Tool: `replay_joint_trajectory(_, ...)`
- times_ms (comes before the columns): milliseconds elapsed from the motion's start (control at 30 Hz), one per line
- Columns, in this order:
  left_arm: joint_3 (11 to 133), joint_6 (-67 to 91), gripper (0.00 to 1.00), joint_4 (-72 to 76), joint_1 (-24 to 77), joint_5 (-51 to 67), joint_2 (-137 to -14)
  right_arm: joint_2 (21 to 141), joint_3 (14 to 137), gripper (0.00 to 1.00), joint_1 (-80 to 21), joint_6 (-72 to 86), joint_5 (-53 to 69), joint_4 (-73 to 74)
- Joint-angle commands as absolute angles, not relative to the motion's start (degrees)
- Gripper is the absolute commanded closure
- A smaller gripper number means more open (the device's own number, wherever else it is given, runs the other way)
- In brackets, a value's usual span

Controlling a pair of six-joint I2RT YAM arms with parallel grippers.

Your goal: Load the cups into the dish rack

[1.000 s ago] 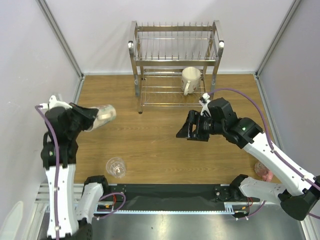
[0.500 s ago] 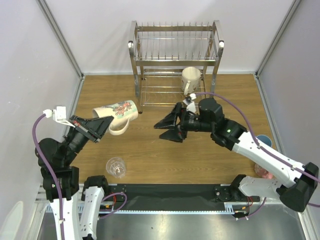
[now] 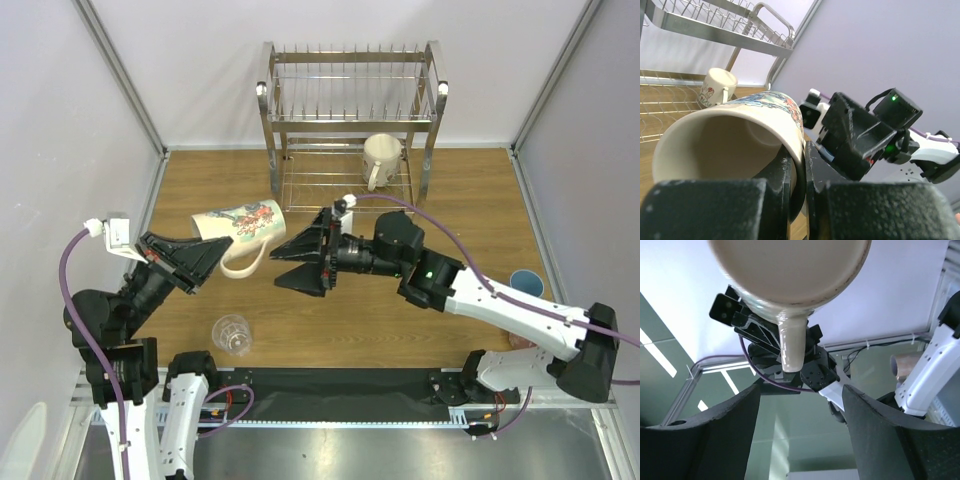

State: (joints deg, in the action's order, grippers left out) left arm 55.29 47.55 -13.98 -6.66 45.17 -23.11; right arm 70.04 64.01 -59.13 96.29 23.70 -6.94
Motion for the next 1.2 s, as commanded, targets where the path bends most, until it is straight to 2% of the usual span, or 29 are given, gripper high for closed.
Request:
replay_joint_trajectory(0, 57.65, 49.83, 1.00, -4.13, -6.42, 44.74, -23.20, 72.50, 66.18, 0.27, -62.04, 100.46, 21.18, -14.76)
replay_joint_trajectory(367, 57.83, 51.24, 1.00, -4.48, -6.42, 44.74, -22.41, 79.10, 71.01, 0.29, -65.39, 101.34, 20.74, -19.78)
replay_joint_trajectory(533, 57.57, 52.12, 1.00, -4.31, -6.42, 44.48, -21.71, 80.59, 72.95, 0.34, -65.65, 101.51, 20.39, -18.63)
replay_joint_trajectory(667, 57.31, 52.03, 1.00, -4.74, -6.42, 44.21, -21.45, 81.30, 73.39, 0.53, -66.71, 102.22, 17.15, -18.99)
replay_joint_trajectory(1000, 56.43, 52.21, 1.00, -5.18, -6.42, 43.33, -20.30, 84.90, 76.29, 0.52, -68.38, 102.83, 13.89, -20.04)
replay_joint_trajectory(1167, 56.42, 52.21, 1.00, -6.68, -6.42, 42.36, -19.25, 84.99, 76.11, 0.56, -69.34, 102.66, 9.32, -18.64)
